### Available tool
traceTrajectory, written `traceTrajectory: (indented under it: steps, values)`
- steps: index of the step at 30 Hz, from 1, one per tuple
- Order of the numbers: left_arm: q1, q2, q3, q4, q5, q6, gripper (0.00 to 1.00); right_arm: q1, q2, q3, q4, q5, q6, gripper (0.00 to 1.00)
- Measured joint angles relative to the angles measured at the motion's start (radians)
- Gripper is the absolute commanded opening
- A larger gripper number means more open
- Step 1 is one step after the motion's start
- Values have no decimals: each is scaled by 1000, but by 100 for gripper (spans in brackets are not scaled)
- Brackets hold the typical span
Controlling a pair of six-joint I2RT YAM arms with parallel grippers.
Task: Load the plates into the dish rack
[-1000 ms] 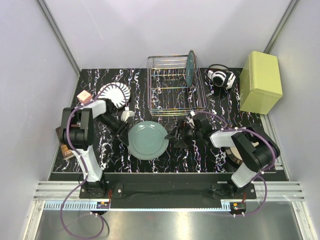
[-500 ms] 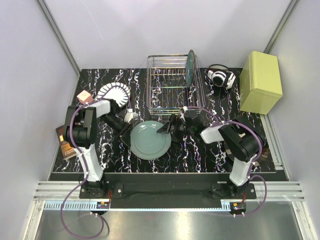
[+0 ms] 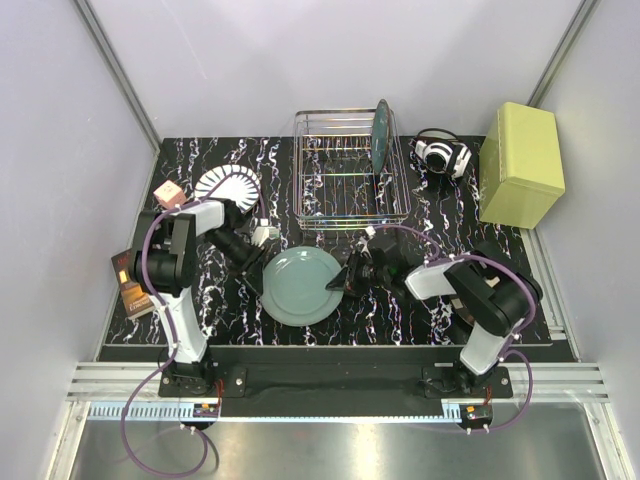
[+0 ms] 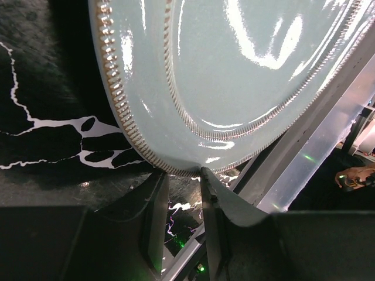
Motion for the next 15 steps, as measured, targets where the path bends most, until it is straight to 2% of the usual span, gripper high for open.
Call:
traceTrajectory:
  steps: [2,5,8,9,11,15]
  values:
    - [-2,2,0,0,-3,0,31,0,-18,0,-19,11,-11,0]
    - [-3,3,0,1,-18,-1,31,1,-64,14,-21,8,-26,0]
    - [-6,2,0,3,-17,-4,36,4,-74,50,-70,13,-70,0]
    - [-6,0,0,2,-16,-8,42,4,-74,67,-97,9,-85,0]
    - [-5,-14,-5,2,-15,-18,51,3,-78,126,-194,-2,-131,0]
    - [35,-148,-19,1,4,-27,59,-1,-128,250,-441,-45,-285,0]
